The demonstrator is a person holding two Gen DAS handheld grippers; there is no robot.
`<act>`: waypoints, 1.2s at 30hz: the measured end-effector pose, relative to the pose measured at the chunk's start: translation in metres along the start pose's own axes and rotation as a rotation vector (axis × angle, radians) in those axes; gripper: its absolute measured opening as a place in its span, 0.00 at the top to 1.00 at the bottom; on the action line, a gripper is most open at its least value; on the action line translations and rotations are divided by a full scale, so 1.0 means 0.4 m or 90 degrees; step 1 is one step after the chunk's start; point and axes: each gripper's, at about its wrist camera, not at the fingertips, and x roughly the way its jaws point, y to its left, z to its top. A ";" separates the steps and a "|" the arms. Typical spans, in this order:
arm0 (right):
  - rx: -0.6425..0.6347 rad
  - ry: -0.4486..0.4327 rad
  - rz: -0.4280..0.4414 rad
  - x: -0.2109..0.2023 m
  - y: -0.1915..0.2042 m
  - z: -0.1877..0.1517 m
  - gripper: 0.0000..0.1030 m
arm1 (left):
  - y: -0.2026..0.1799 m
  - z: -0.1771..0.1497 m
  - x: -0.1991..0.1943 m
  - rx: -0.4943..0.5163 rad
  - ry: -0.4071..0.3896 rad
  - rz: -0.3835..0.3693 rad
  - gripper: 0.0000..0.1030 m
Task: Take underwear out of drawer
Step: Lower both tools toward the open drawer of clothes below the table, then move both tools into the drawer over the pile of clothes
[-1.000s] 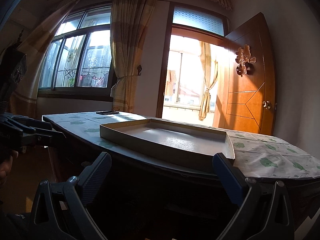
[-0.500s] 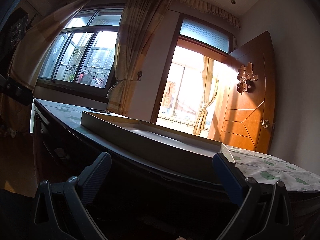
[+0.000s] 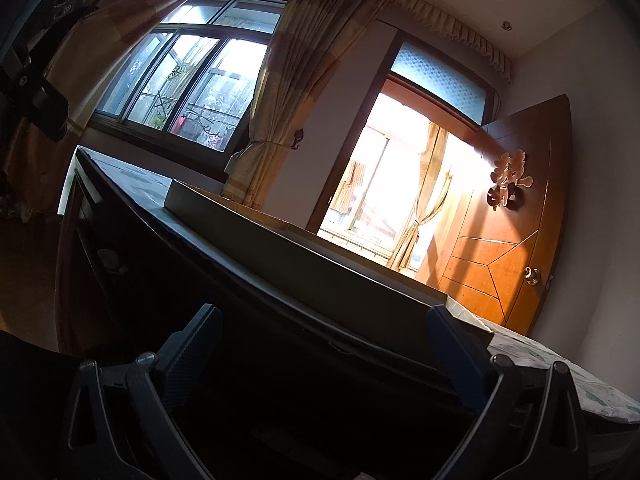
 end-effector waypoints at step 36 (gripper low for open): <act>0.088 0.165 -0.003 -0.093 -0.030 0.020 0.00 | 0.052 0.016 -0.014 -0.014 0.002 0.022 0.00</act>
